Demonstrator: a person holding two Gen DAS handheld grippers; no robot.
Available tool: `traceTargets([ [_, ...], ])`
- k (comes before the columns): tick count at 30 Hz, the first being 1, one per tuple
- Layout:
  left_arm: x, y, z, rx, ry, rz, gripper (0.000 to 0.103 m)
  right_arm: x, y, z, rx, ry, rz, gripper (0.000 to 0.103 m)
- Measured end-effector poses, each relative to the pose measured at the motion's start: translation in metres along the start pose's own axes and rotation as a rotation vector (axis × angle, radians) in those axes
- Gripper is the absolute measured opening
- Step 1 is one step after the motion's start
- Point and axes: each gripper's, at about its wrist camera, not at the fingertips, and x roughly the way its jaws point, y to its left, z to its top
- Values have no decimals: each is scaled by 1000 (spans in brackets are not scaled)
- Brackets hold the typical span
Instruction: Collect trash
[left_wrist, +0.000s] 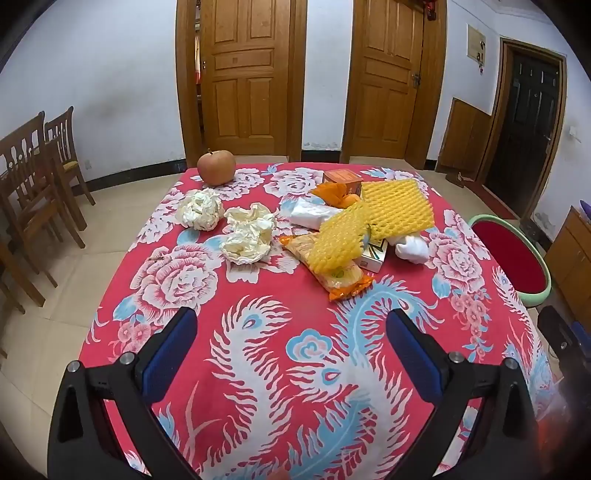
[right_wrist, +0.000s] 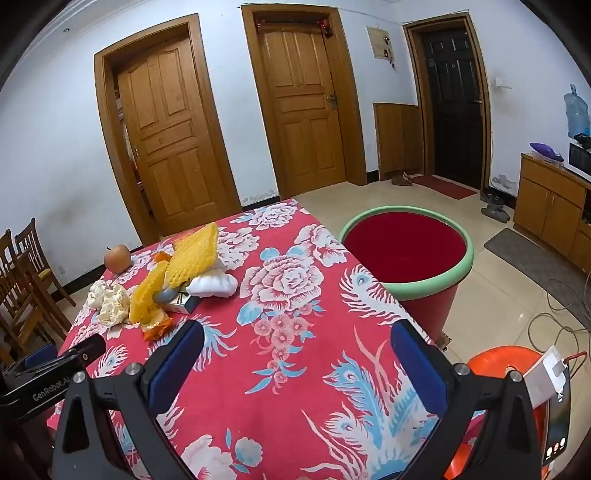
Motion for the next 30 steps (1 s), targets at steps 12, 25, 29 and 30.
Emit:
traceTargets([
  [12,-2,1,-1,-13,-2,-7,101,3,0,-1,-5,1,-6,103],
  [25,-2,2,-1,-14,-2,-7,101,3,-1,-4,4,9,-10,103],
  [29,-5,5,1,-14,0,-5,101,5,-3,-2,6,13,-8,103],
  [30,-5,4,1,-14,-1,-6,101,4,-3,-2,7,12,-9,103],
])
